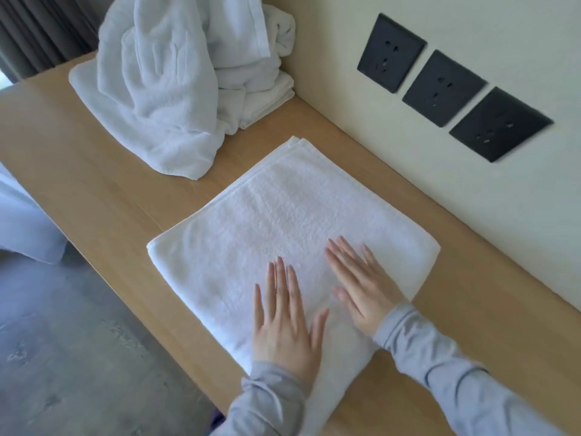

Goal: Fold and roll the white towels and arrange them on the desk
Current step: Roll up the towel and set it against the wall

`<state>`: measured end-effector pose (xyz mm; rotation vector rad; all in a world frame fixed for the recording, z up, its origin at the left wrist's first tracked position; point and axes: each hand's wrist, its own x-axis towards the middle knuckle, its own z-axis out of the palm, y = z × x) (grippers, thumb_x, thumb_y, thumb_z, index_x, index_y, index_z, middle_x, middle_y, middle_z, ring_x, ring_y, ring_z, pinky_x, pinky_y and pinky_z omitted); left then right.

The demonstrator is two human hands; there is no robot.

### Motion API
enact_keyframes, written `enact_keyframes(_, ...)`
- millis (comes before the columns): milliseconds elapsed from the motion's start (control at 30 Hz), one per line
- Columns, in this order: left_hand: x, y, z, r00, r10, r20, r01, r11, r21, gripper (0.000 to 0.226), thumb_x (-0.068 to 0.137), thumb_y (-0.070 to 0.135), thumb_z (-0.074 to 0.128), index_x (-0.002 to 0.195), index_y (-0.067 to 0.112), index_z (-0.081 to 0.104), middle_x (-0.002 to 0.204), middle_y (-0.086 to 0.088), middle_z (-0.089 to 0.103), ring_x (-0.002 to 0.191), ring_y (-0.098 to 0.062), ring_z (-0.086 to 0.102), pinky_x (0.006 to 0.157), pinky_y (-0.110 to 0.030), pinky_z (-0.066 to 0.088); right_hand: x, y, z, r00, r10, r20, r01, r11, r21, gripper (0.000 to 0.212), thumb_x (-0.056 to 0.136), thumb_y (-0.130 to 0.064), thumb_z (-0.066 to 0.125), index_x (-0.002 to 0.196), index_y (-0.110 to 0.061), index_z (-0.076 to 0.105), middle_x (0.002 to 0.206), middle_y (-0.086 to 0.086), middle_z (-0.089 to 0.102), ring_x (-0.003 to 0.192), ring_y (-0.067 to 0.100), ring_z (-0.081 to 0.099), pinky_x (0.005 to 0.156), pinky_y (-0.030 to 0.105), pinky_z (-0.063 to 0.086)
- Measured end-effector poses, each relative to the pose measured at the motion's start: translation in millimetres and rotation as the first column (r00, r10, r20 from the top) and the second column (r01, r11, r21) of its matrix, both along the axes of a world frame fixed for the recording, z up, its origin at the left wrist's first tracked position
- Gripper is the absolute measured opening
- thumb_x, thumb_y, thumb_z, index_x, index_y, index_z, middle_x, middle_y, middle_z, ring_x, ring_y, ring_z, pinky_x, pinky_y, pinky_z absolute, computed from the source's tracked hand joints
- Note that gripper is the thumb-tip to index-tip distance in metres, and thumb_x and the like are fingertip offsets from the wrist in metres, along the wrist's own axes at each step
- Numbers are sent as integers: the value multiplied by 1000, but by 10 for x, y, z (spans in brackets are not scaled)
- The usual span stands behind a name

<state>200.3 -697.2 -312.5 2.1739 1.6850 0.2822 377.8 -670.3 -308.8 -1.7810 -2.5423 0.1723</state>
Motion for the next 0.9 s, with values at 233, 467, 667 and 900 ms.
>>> enact_keyframes(233, 61, -455, -219, 996, 49, -68, -53, 997, -61, 72, 94, 54, 18, 147, 5, 23, 155, -9, 19, 143, -20, 11, 113, -44, 12, 552, -115, -131, 988, -22, 155, 37, 995, -98, 62, 93, -44, 21, 147, -14, 21, 155, 0, 19, 143, 17, 19, 116, 44, 12)
enact_keyframes(467, 72, -482, -257, 998, 62, -30, -64, 996, -64, 74, 93, 58, 2, 148, 10, 11, 157, -4, 7, 144, -16, -2, 115, -39, 1, 1178, 269, -153, 934, -355, 37, 355, 916, -189, 58, 98, -42, 20, 149, -17, 10, 158, -2, 6, 145, 11, 6, 119, 33, -2)
enact_keyframes(667, -165, -300, -16, 686, 573, 448, -602, 793, -94, 68, 91, 48, 38, 148, 15, 22, 157, -4, 17, 144, -19, 15, 115, -32, 8, 1063, 901, -64, 665, -655, -359, 500, 747, -437, 64, 93, -47, 44, 147, -21, 22, 152, 2, 29, 138, 23, 30, 113, 40, 26)
enact_keyframes(900, -697, 339, 12, 13, 928, 373, -676, 283, -680, 38, 86, 32, 64, 65, 13, 39, 62, -2, 34, 55, -16, 34, 59, -28, 34, 825, 1557, -167, 562, -778, -282, 555, 607, -569, 73, 84, -55, 57, 137, -7, 40, 138, 13, 47, 124, 30, 46, 101, 36, 35)
